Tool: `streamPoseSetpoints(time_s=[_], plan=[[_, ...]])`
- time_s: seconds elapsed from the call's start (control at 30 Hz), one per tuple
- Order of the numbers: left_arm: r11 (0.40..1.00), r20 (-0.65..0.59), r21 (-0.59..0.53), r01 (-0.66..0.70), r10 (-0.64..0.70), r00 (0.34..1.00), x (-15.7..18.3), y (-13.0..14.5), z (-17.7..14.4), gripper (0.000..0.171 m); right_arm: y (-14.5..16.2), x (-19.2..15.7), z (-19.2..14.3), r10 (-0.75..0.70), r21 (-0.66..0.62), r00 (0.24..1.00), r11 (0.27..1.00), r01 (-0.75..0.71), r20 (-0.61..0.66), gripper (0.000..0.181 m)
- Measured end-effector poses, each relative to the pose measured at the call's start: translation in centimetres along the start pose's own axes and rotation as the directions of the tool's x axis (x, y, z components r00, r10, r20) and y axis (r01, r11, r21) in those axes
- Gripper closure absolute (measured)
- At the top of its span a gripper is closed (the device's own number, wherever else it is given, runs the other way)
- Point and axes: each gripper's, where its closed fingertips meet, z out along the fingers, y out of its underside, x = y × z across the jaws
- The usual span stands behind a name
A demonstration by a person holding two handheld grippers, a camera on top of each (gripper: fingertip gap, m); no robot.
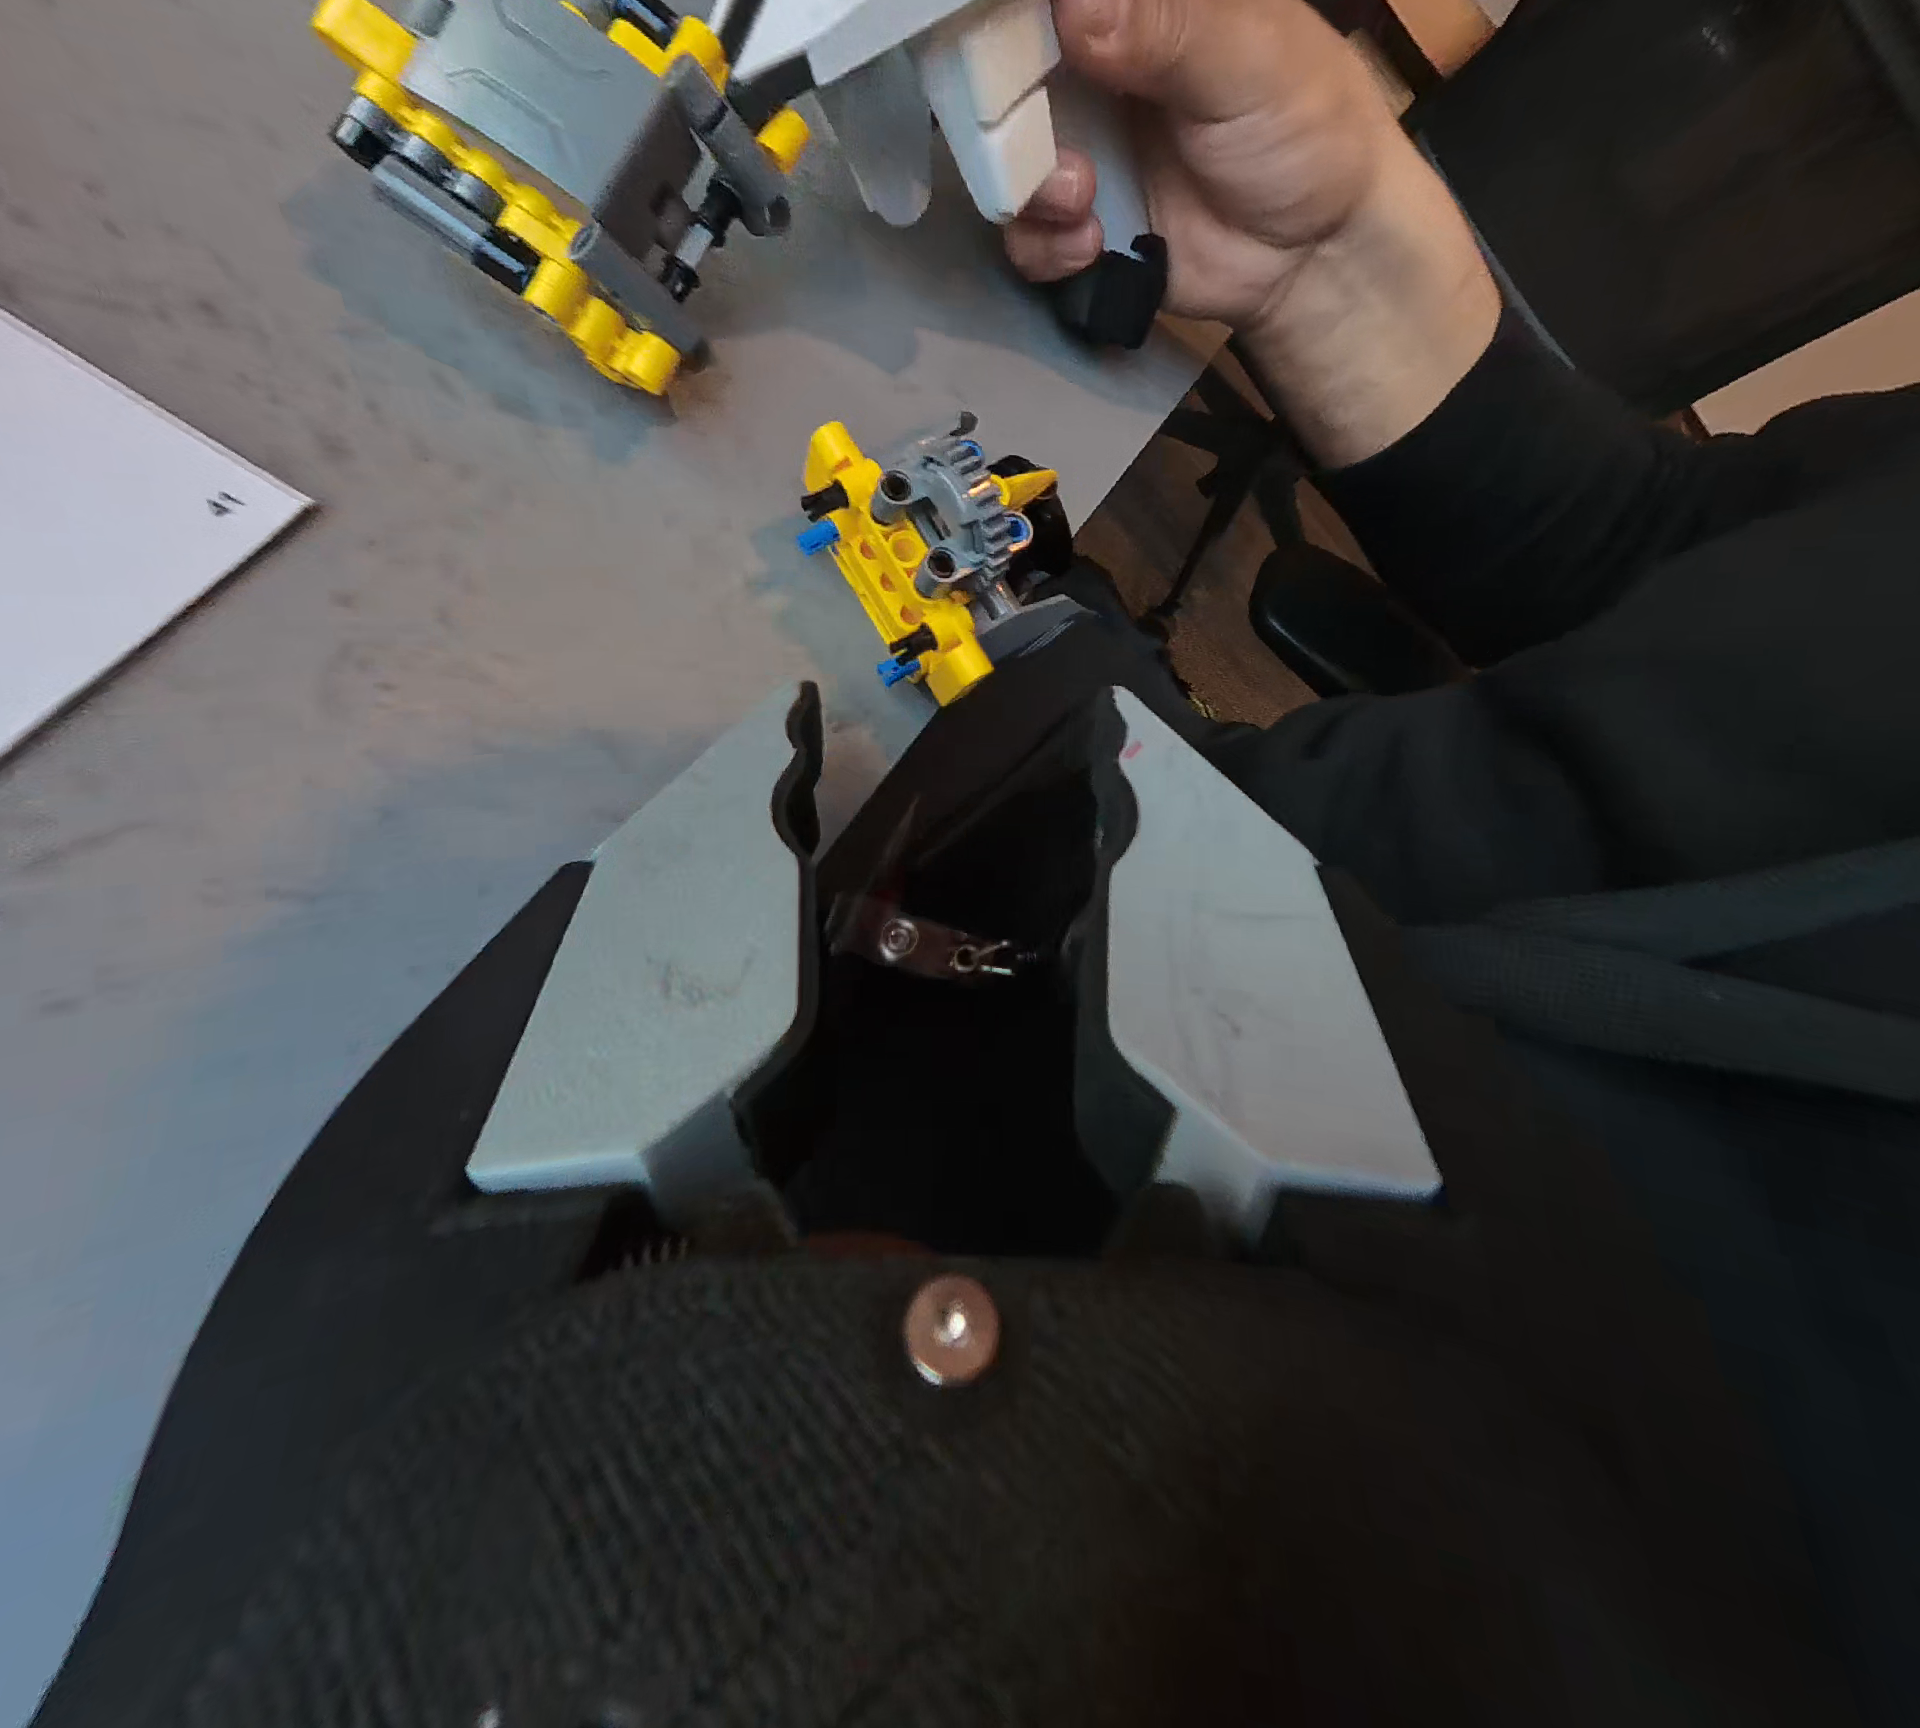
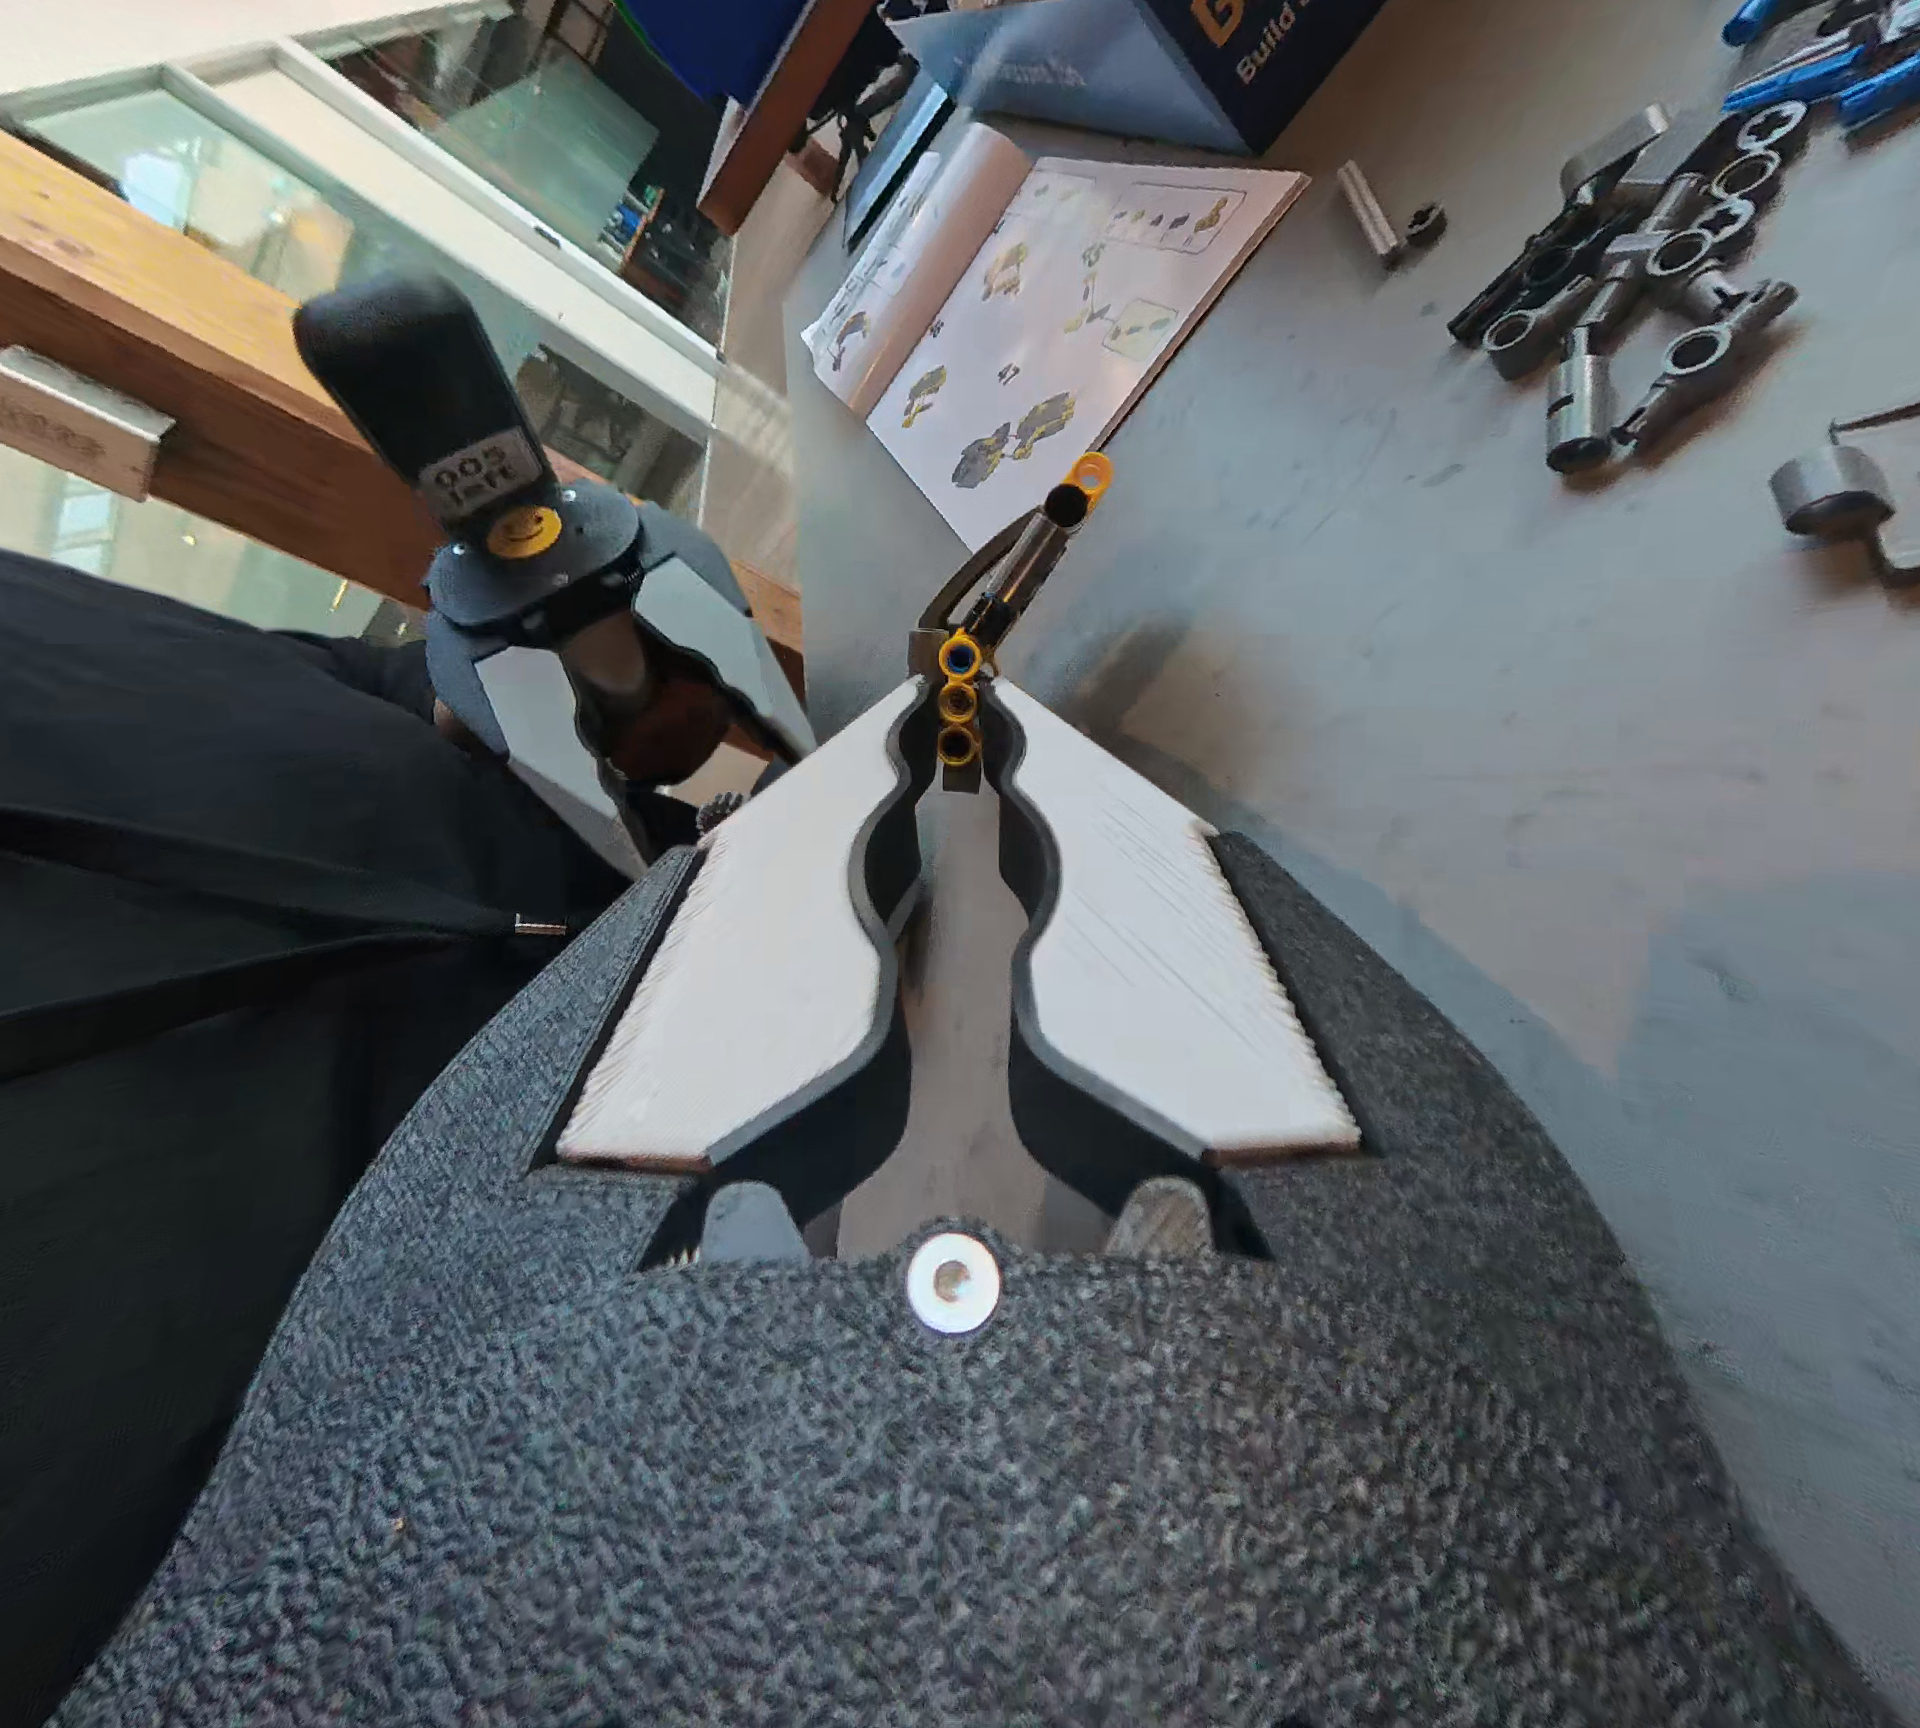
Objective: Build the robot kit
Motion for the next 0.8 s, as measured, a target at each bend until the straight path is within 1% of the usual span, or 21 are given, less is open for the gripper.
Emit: streamPoseSetpoints(time_s=[0.03, 0.1, 0.17, 0.27, 0.3, 0.37, 0.43, 0.47, 0.53, 0.57, 0.6, 0.67, 0.73, 0.8], plan=[[1.0, 0.003, 0.001, 0.002, -0.002, 1.0, 0.2, 0.2, 0.5, 0.125, 0.1, 0.1, 0.1, 0.002, -0.009, 1.0, 1.0, -0.002, -0.003, 0.175], [1.0, -0.004, -0.008, -0.012, 0.012, 1.0, 0.5, 0.5, 1.4, 0.143, 0.2, 0.1, 0.3, -0.018, -0.019, 1.0, 1.0, 0.018, -0.023, 0.175], [0.999, -0.007, -0.027, -0.034, 0.034, 0.999, 0.5, 0.7, 2.1, 0.157, 0.4, -0.1, 0.5, -0.035, -0.028, 0.999, 0.999, 0.034, -0.033, 0.175], [0.997, -0.018, -0.024, -0.071, 0.071, 0.997, 0.6, -0.1, 2.4, 0.171, 0.8, -0.3, 0.6, -0.017, -0.028, 0.999, 0.999, 0.016, -0.027, 0.175], [0.996, -0.012, -0.023, -0.083, 0.083, 0.996, 0.4, -0.4, 2.4, 0.171, 0.9, -0.4, 0.6, -0.006, -0.022, 1.0, 1.0, 0.005, -0.023, 0.175], [0.994, 0.036, -0.012, -0.11, 0.111, 0.993, -0.9, -1.4, 2.3, 0.171, 0.9, -0.5, 0.5, 0.0, -0.003, 0.999, 1.0, 0.0, -0.032, 0.175], [0.991, 0.092, 0.002, -0.132, 0.132, 0.987, -2.5, -2.5, 2.2, 0.171, 0.5, -0.1, 0.0, -0.019, 0.029, 0.997, 0.999, 0.021, -0.08, 0.175], [0.991, 0.099, 0.007, -0.137, 0.136, 0.986, -3.0, -3.0, 2.1, 0.171, 0.3, 0.1, -0.4, -0.029, 0.044, 0.994, 0.998, 0.034, -0.104, 0.175], [0.989, 0.069, 0.024, -0.145, 0.143, 0.987, -2.9, -3.8, 1.9, 0.157, 0.0, 0.3, -1.1, -0.032, 0.07, 0.992, 0.997, 0.041, -0.119, 0.175], [0.989, 0.054, 0.011, -0.149, 0.148, 0.987, -2.9, -3.8, 1.9, 0.146, 0.1, 0.3, -1.3, -0.022, 0.077, 0.993, 0.997, 0.031, -0.116, 0.175], [0.988, 0.044, -0.013, -0.155, 0.156, 0.987, -2.9, -3.6, 2.0, 0.142, 0.2, 0.2, -1.5, -0.012, 0.082, 0.995, 0.996, 0.02, -0.103, 0.175], [0.984, 0.006, -0.039, -0.171, 0.171, 0.985, -2.5, -3.2, 2.3, 0.143, 0.4, -0.2, -1.6, -0.001, 0.087, 0.998, 0.996, 0.007, -0.071, 0.175], [0.984, -0.056, -0.079, -0.161, 0.157, 0.986, -1.8, -2.6, 2.8, 0.146, 0.4, -0.7, -1.7, 0.0, 0.096, 0.999, 0.995, 0.003, -0.039, 0.175], [0.98, -0.072, -0.105, -0.171, 0.164, 0.984, -1.6, -2.3, 3.4, 0.148, 0.0, -1.1, -2.0, -0.007, 0.129, 1.0, 0.992, 0.008, -0.008, 0.175]])
